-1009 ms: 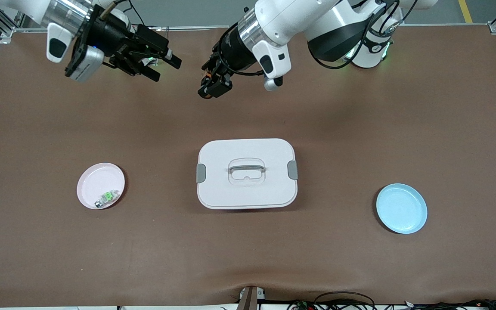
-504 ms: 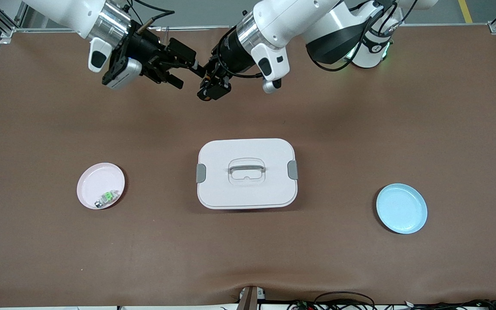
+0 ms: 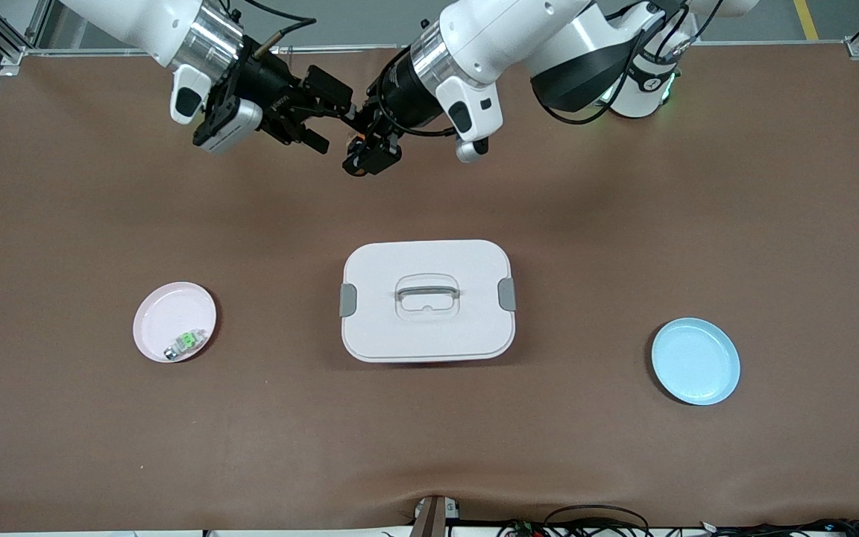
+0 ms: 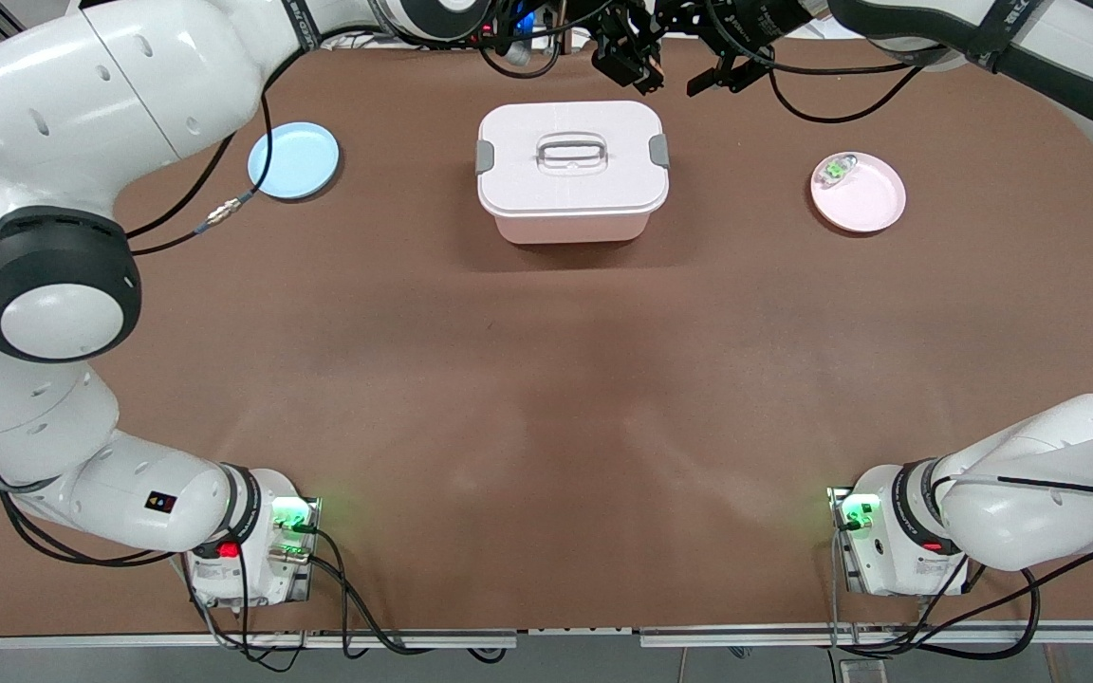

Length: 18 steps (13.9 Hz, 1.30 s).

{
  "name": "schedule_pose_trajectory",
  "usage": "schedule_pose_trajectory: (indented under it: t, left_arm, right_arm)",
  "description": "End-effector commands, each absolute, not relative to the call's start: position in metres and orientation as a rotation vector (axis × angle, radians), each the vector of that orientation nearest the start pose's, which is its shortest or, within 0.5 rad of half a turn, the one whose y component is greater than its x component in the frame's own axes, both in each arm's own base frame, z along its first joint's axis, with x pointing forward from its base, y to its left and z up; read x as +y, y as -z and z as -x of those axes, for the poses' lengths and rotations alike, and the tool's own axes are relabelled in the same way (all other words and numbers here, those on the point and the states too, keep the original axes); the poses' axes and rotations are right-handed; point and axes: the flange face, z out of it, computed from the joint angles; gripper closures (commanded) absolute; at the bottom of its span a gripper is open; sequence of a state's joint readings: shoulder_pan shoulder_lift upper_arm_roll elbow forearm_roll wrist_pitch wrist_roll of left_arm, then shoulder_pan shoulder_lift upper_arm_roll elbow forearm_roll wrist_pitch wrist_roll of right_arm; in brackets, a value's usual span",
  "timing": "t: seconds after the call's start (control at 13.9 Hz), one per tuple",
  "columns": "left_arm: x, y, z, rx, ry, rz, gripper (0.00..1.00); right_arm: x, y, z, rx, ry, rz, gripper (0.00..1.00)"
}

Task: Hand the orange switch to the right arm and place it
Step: 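Reach the right gripper toward the orange switch held by the left gripper, then close the right gripper on the switch and open the left gripper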

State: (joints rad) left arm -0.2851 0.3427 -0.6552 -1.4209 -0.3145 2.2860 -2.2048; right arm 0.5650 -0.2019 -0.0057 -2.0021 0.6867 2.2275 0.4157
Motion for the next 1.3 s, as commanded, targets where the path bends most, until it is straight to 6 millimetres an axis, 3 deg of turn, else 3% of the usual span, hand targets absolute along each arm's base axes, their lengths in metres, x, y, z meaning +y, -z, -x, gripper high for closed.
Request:
schedule_pose_trajectory:
  t: [0.0, 0.72, 0.79, 0.86, 0.94, 1.01, 1.08, 1.22]
  left_arm:
    - [-0.514, -0.606, -0.462, 1.706, 0.605, -1.816, 0.82]
    - [-0.516, -0.607, -0.458, 1.701, 0.604, -1.823, 0.81]
    - [-0.516, -0.608, -0.457, 1.699, 0.602, -1.822, 0.81]
    - [-0.515, -0.610, -0.456, 1.699, 0.601, -1.823, 0.81]
    - [-0.516, -0.610, -0.456, 1.703, 0.605, -1.822, 0.81]
    - [-0.516, -0.610, -0.456, 1.703, 0.605, -1.822, 0.81]
    - [-0.516, -0.609, -0.456, 1.704, 0.606, -1.822, 0.81]
    - [-0.516, -0.610, -0.455, 1.703, 0.605, -1.823, 0.81]
  right_arm:
    - [0.304, -0.596, -0.438, 0.208, 0.086, 2.375, 0.00]
    - [0.322, -0.582, -0.444, 0.217, 0.124, 2.370, 0.00]
    - [0.322, -0.583, -0.444, 0.217, 0.126, 2.369, 0.12]
    - [0.321, -0.583, -0.444, 0.216, 0.128, 2.368, 0.34]
    - [0.321, -0.584, -0.444, 0.215, 0.131, 2.368, 0.60]
    - [0.322, -0.583, -0.445, 0.215, 0.129, 2.369, 0.92]
    - [0.322, -0.582, -0.445, 0.221, 0.123, 2.369, 1.00]
    - [0.322, -0.582, -0.445, 0.240, 0.116, 2.367, 1.00]
